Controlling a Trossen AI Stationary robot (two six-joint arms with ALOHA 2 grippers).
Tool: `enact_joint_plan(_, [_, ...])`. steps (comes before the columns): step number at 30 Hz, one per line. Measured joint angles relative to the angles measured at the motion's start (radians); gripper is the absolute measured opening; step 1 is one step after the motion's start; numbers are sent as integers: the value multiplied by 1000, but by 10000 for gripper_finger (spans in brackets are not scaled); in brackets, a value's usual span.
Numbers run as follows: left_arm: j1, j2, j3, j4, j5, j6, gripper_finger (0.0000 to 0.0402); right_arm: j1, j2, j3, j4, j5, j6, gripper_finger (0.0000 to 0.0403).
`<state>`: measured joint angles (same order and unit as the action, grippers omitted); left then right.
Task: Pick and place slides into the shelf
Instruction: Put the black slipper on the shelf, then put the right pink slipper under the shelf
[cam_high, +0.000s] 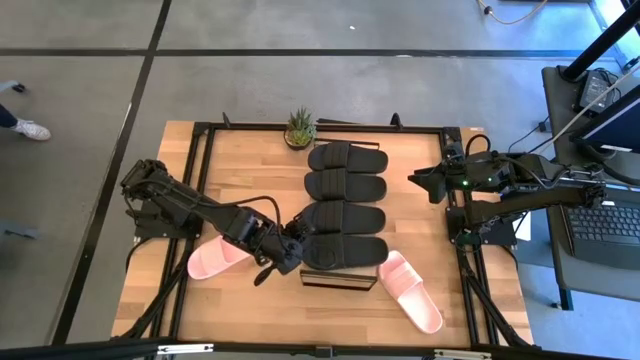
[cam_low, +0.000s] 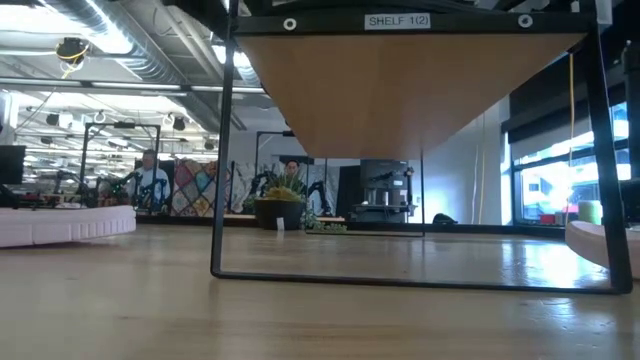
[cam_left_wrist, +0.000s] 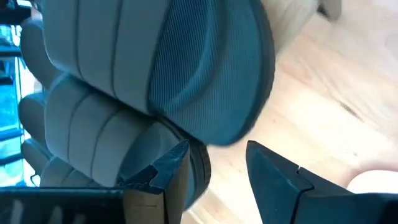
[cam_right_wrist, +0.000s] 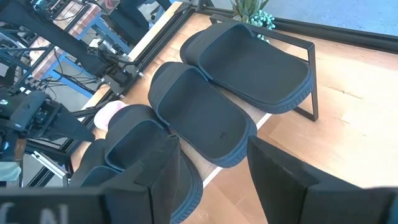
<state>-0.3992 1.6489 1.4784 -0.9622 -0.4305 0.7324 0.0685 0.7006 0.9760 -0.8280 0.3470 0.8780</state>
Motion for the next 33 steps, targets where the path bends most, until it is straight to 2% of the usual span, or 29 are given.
enact_joint_plan(6, [2, 0, 0, -61, -31, -45, 149, 0, 0, 0, 0, 0, 0, 187])
enact_joint_plan(11, [6, -43, 0, -111, -10, -117, 149, 0, 0, 0, 0, 0, 0, 187])
enact_joint_plan(14, [19, -105, 0, -104, 59, -208, 149, 0, 0, 0, -1, 0, -2, 187])
enact_joint_plan(17, [54, -184, 0, -69, 186, -346, 149, 0, 0, 0, 0, 0, -27, 187])
enact_joint_plan(20, [103, -260, 0, -13, 322, -473, 149, 0, 0, 0, 1, 0, -93, 187])
enact_joint_plan(23, [138, -316, 0, 59, 389, -545, 149, 0, 4, 0, 20, 0, -214, 187])
enact_joint_plan(29, [169, -380, -3, 159, 399, -572, 149, 27, 81, 2, 111, -9, -493, 187])
enact_joint_plan(33, [188, -435, -103, 305, 420, -595, 149, 69, 176, 43, 89, -11, -547, 187])
